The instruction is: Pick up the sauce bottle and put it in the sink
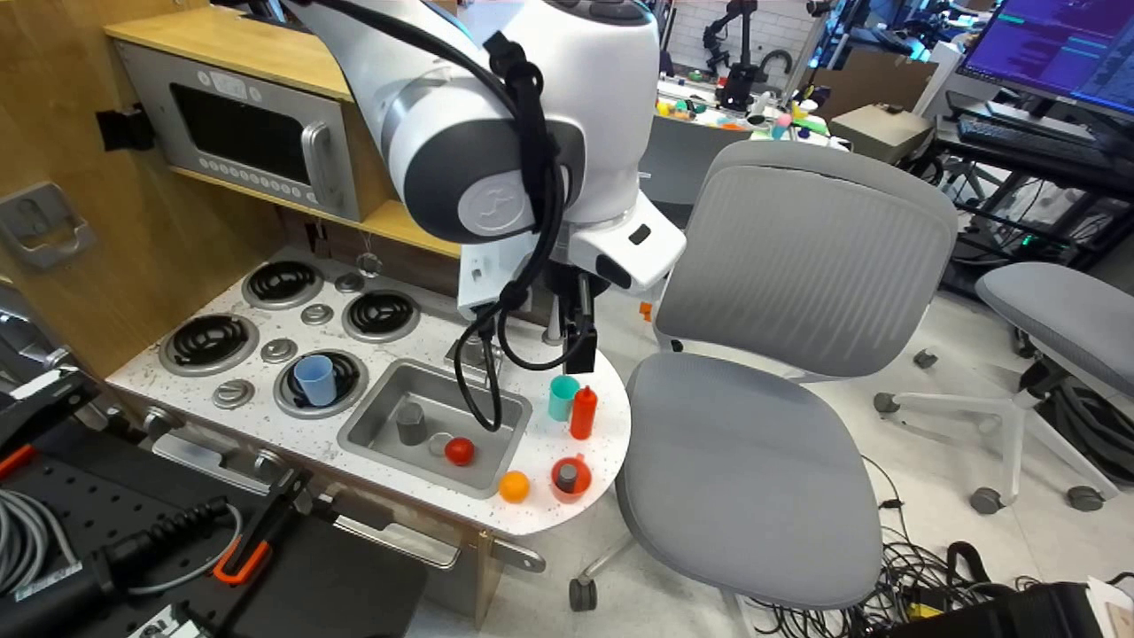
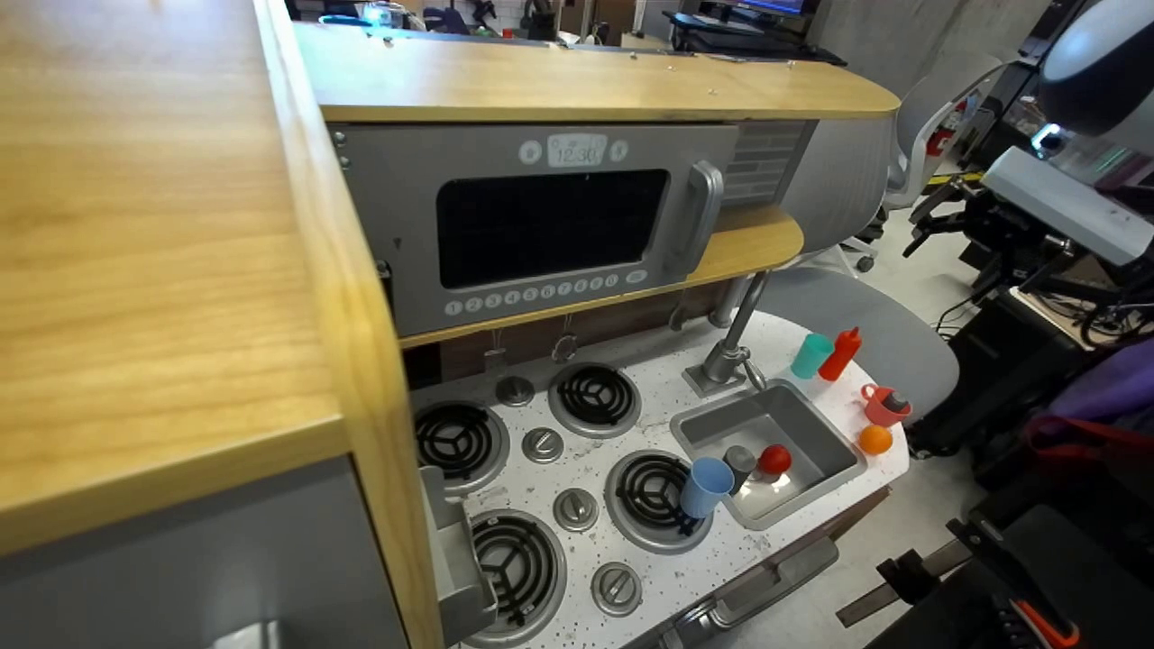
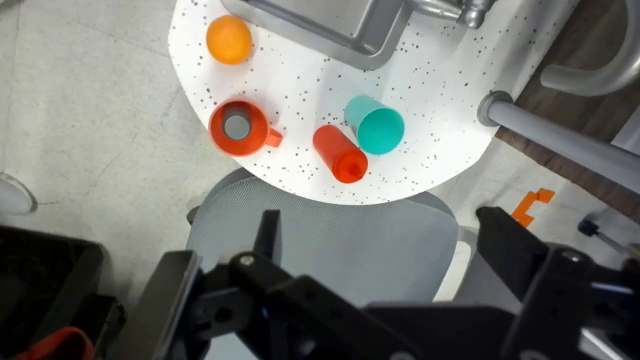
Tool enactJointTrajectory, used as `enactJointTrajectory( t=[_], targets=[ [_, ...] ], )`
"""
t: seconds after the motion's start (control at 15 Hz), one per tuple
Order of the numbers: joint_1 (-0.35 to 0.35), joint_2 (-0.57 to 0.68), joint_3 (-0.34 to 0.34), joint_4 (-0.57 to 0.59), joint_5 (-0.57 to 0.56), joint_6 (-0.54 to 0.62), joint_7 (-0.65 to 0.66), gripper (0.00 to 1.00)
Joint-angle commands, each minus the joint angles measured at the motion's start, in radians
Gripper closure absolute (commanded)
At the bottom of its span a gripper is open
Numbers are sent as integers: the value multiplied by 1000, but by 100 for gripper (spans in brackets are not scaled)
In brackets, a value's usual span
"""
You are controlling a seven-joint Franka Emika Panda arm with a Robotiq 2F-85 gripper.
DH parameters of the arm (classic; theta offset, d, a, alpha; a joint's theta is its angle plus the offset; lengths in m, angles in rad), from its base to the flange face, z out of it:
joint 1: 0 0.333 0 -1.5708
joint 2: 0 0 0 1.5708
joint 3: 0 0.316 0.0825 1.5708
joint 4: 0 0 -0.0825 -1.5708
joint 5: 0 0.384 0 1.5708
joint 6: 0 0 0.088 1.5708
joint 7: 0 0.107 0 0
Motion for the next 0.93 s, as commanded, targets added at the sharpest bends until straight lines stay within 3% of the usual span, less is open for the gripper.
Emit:
enactJointTrajectory(
  t=[0.0, 0.4, 0.87],
  targets=[
    [4, 91, 0, 82, 73, 19, 149, 0],
    [21, 243, -32, 202, 85, 30, 409, 0],
    [24, 390, -49, 348, 54, 10, 577, 0]
  ],
)
